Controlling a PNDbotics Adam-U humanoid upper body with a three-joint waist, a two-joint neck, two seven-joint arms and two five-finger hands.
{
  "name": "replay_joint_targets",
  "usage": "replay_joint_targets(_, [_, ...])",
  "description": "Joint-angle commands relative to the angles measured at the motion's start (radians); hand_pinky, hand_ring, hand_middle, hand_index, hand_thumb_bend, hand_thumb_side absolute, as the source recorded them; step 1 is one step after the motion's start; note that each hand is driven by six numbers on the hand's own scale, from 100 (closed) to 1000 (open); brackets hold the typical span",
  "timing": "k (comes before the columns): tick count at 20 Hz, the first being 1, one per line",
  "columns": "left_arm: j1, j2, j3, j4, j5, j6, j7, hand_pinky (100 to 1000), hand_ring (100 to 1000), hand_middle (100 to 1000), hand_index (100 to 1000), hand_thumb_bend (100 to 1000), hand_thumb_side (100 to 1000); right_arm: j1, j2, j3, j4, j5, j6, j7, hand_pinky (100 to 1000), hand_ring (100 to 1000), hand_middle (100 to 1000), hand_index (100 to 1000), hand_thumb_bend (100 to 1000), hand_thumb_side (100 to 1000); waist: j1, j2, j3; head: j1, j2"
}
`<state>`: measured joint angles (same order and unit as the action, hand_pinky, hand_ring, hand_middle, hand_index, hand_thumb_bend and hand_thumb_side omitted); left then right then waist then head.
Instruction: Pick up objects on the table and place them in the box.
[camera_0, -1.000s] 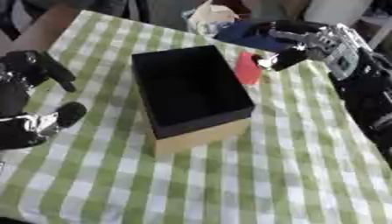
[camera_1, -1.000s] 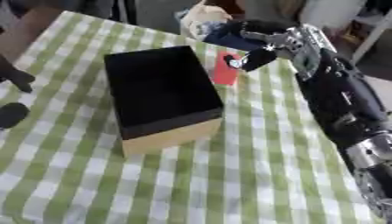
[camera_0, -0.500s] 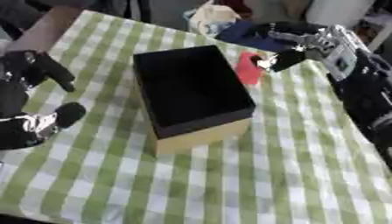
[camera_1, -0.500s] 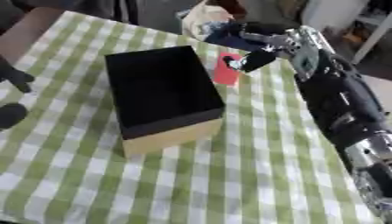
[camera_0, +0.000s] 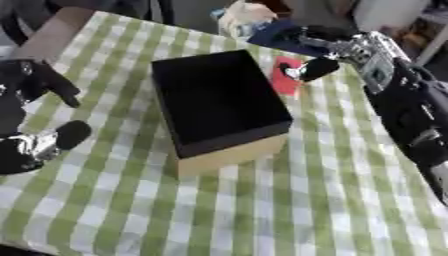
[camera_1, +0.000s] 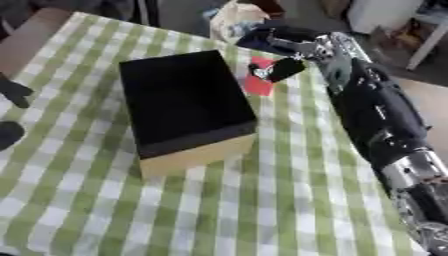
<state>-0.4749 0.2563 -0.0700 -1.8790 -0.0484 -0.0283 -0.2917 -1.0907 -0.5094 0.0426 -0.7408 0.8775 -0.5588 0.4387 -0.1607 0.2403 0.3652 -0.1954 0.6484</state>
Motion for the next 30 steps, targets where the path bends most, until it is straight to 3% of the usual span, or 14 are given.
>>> replay_joint_targets(1, [-0.016, 0.005, 0.007, -0.021, 0.003, -0.001, -0.005, 681, 477, 427, 561, 725, 402, -0.024, -0.023, -0.012, -0.004, 0.024, 0.012, -0.017, 870, 968, 960, 986, 112, 562, 0.013, -0.016, 0.003, -0.007, -0.015])
replay_joint_targets(13, [-0.011, 0.003, 0.010, -0.015, 0.000, 0.000, -0.011, 680, 474, 426, 560, 730, 404, -0.019, -0.026, -0.023, 0.023, 0.063, 0.064, -0.047, 869, 968, 966, 991, 105, 626, 0.017, -0.013, 0.004, -0.018, -0.021])
replay_joint_targets(19, [-0.009, 0.002, 0.012, -0.013, -0.003, 0.000, -0.017, 681, 474, 425, 562, 731, 406, -0.016, -0.028, -0.024, 0.029, 0.049, 0.058, -0.036, 872, 969, 963, 993, 100, 638, 0.018, -0.009, 0.004, -0.018, -0.020])
replay_joint_targets(30, [-0.005, 0.002, 0.016, -0.007, -0.006, -0.001, -0.029, 682, 472, 424, 564, 730, 408, -0.016, -0.027, -0.021, 0.031, 0.007, 0.008, 0.037, 881, 976, 970, 999, 100, 749, 0.021, -0.006, -0.003, -0.023, -0.016])
